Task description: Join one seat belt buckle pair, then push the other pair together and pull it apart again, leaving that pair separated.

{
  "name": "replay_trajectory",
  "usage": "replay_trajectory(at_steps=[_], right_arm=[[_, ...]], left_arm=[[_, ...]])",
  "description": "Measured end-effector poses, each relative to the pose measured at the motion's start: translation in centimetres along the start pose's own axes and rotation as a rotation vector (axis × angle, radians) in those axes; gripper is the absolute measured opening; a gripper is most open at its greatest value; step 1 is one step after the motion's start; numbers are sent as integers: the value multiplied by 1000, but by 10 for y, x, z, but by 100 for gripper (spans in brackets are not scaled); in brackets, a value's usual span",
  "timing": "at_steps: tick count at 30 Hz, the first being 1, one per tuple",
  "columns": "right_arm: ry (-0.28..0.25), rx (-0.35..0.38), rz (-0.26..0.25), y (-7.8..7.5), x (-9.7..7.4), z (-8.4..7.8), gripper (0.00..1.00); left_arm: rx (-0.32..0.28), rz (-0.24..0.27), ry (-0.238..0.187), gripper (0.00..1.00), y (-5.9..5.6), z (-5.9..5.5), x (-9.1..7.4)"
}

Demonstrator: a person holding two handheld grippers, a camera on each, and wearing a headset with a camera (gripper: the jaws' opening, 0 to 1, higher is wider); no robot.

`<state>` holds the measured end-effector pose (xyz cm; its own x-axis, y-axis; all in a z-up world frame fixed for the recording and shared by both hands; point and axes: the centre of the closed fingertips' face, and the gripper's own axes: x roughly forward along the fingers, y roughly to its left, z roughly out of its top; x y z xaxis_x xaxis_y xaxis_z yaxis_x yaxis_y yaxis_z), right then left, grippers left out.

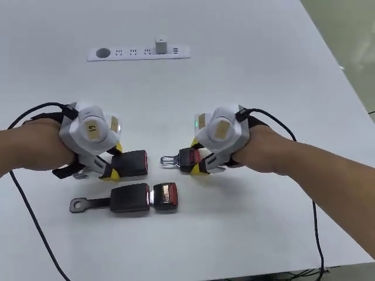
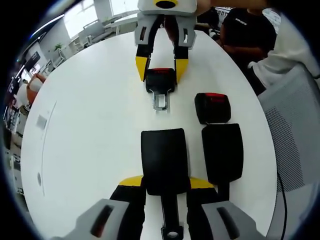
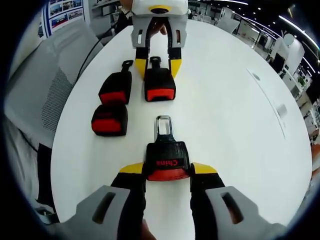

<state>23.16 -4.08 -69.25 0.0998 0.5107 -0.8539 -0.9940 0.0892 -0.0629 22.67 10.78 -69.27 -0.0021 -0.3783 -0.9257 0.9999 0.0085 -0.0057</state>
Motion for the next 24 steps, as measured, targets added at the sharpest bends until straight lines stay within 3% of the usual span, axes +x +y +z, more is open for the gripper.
replay_trajectory(at_steps=[12,22,24], right_arm=[[67,19,-6,-4,-28,-47,33],[76,20,-5,-5,-29,-48,35],[86,-6,-44,-8,-31,-45,43]], left_arm=[[-20,6,-10,32,2,-1,0],[-5,8,-26,32,1,0,-1],[-8,13,-34,33,2,0,-1]])
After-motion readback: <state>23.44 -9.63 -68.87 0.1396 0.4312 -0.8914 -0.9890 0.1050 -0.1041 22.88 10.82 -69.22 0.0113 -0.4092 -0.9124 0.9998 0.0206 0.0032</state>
